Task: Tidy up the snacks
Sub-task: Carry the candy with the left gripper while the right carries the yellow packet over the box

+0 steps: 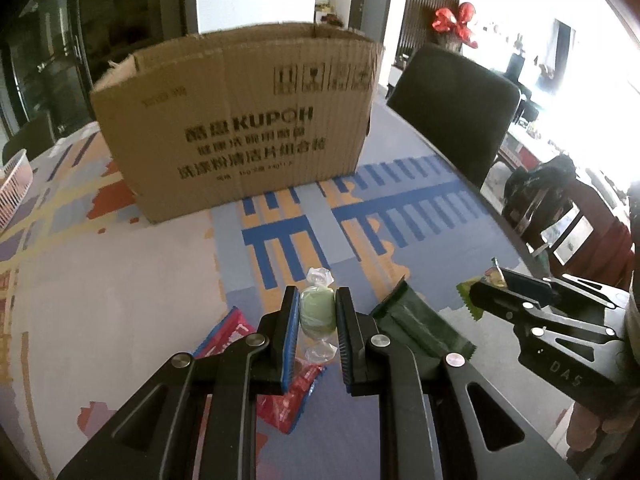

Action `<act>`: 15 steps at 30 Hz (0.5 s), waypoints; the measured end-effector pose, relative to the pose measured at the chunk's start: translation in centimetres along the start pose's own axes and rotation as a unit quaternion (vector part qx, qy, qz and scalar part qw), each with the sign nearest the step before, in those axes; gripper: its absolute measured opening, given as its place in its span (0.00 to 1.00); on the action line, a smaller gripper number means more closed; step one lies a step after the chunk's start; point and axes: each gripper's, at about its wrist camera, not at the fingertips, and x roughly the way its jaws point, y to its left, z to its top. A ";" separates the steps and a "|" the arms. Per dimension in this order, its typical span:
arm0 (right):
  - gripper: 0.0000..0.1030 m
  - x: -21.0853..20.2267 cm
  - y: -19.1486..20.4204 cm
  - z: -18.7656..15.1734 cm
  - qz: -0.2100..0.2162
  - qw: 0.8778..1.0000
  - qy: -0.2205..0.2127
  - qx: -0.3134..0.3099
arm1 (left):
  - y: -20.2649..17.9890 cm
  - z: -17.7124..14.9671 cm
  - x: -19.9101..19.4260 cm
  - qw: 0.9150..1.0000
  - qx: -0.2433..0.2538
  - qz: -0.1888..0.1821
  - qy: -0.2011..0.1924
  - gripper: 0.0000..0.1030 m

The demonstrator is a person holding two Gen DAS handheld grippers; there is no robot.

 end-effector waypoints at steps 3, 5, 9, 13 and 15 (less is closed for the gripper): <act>0.27 -0.7 0.6 0.2 0.006 1.000 -0.009 -0.007 | 0.1 0.1 -1.3 1.000 -0.004 0.002 -0.012 0.19; 0.27 -1.4 0.9 0.3 0.009 1.000 -0.017 -0.011 | 0.1 0.1 -2.1 1.000 -0.006 0.003 -0.020 0.19; 0.27 -2.8 1.8 0.7 0.015 0.999 -0.034 -0.024 | 0.4 0.2 -3.8 0.999 -0.012 0.005 -0.036 0.19; 0.27 -4.1 2.7 1.4 0.021 0.998 -0.054 -0.035 | 0.8 0.4 -5.1 0.999 -0.018 0.009 -0.050 0.19; 0.27 -4.7 3.3 1.9 0.024 0.997 -0.065 -0.043 | 1.1 0.6 -5.8 0.998 -0.022 0.010 -0.059 0.19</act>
